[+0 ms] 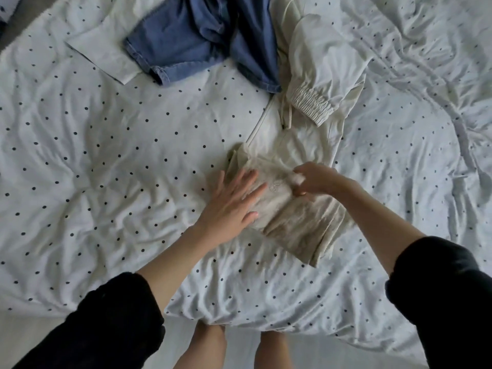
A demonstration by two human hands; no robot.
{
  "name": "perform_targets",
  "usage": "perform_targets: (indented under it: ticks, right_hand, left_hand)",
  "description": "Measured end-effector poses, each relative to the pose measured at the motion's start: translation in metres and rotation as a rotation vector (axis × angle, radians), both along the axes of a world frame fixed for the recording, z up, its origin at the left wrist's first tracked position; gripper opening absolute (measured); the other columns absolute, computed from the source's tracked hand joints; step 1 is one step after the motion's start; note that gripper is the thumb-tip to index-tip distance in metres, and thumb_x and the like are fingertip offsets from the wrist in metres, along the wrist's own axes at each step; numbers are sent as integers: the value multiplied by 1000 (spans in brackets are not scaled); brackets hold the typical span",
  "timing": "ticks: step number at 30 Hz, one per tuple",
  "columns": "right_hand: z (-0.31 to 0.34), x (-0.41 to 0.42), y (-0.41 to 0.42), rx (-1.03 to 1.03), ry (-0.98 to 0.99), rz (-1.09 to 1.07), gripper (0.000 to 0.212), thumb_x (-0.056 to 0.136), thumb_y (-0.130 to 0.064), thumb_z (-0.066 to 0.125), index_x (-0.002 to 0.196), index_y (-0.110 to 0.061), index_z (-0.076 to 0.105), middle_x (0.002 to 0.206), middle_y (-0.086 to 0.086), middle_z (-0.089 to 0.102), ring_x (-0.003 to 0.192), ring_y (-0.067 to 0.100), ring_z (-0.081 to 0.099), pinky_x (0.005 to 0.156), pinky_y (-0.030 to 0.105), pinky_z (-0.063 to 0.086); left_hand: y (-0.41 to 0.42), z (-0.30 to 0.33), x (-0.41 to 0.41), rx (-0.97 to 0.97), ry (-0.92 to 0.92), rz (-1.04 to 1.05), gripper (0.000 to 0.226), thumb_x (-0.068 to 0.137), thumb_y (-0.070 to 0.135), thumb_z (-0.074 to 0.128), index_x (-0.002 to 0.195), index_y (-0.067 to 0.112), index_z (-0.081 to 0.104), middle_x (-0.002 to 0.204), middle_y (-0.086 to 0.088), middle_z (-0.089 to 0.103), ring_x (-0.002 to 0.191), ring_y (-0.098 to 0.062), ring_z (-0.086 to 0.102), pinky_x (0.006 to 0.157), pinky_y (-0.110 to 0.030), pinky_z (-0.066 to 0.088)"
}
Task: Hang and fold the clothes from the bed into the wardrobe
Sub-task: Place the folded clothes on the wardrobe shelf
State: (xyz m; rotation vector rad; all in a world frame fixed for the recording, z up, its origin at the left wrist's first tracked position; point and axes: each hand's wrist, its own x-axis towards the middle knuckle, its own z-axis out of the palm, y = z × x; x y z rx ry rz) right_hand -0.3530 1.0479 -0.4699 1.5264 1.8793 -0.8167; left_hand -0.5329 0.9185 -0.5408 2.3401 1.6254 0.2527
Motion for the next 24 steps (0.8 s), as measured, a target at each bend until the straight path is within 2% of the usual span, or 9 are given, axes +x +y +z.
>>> perform_targets:
  ticks: [2, 4, 6, 7, 10, 14, 17, 21, 24]
  right_hand:
    - [-1, 7, -15, 189, 15, -34, 54, 88, -24, 60, 139, -23, 42, 137, 5, 49, 128, 25, 43, 103, 40, 31]
    - [-9, 12, -53, 512, 116, -90, 45, 86, -19, 57, 130, -18, 50, 130, 9, 52, 125, 30, 44, 102, 47, 30]
    - [-17, 17, -101, 762, 220, -73, 41, 81, -18, 59, 121, -10, 56, 129, 14, 53, 126, 34, 44, 105, 53, 31]
    - [-21, 20, -121, 790, 244, -57, 42, 82, -22, 58, 122, -9, 55, 133, 14, 51, 130, 33, 40, 108, 54, 27]
    - [-35, 39, -156, 753, 232, -191, 51, 87, -36, 47, 134, -15, 47, 148, 13, 37, 140, 31, 25, 113, 52, 17]
    - [-37, 49, -156, 710, 339, -609, 58, 90, -30, 56, 143, -19, 37, 154, 14, 24, 142, 30, 22, 112, 48, 27]
    - [-35, 54, -141, 628, 448, -927, 61, 87, -23, 67, 142, -21, 41, 151, 4, 30, 138, 20, 28, 108, 36, 33]
    - [-37, 69, -125, 547, 369, -906, 64, 82, -30, 70, 140, -20, 43, 140, 3, 45, 131, 20, 35, 107, 36, 31]
    - [-35, 77, -113, 480, 340, -862, 72, 78, -33, 74, 140, -17, 41, 135, 5, 48, 126, 24, 41, 103, 41, 36]
  left_hand:
    - [11, -9, 4, -92, 48, -52, 68, 75, 35, 75, 135, 15, 49, 140, -15, 49, 128, -38, 46, 96, -63, 40]
    - [17, -13, 3, -156, 50, -68, 72, 73, 31, 77, 136, 18, 44, 141, -14, 47, 127, -37, 47, 92, -60, 45]
    - [16, -16, 3, -189, 5, -24, 68, 85, 31, 66, 144, 20, 34, 152, -9, 30, 139, -32, 30, 108, -55, 31]
    - [13, -17, 3, -182, -39, -5, 65, 88, 30, 61, 146, 20, 32, 154, -8, 25, 142, -31, 24, 111, -53, 23]
    - [3, -21, 2, -113, -238, 29, 59, 86, 24, 63, 140, 16, 41, 152, -12, 30, 141, -31, 24, 112, -47, 24]
    - [15, -21, 7, -277, -590, 627, 54, 85, 16, 67, 135, 7, 47, 137, -13, 47, 128, -24, 43, 109, -38, 35]
    - [36, -15, 4, -453, -730, 933, 35, 85, 17, 68, 117, 4, 59, 105, -3, 63, 100, -21, 60, 94, -39, 47]
    - [56, -9, -12, -699, -754, 862, 16, 84, 19, 69, 96, 8, 64, 87, -1, 67, 82, -18, 63, 66, -21, 48]
    - [62, -12, -25, -854, -669, 735, 24, 80, 21, 74, 100, 12, 65, 94, 1, 69, 88, -15, 65, 79, -29, 52]
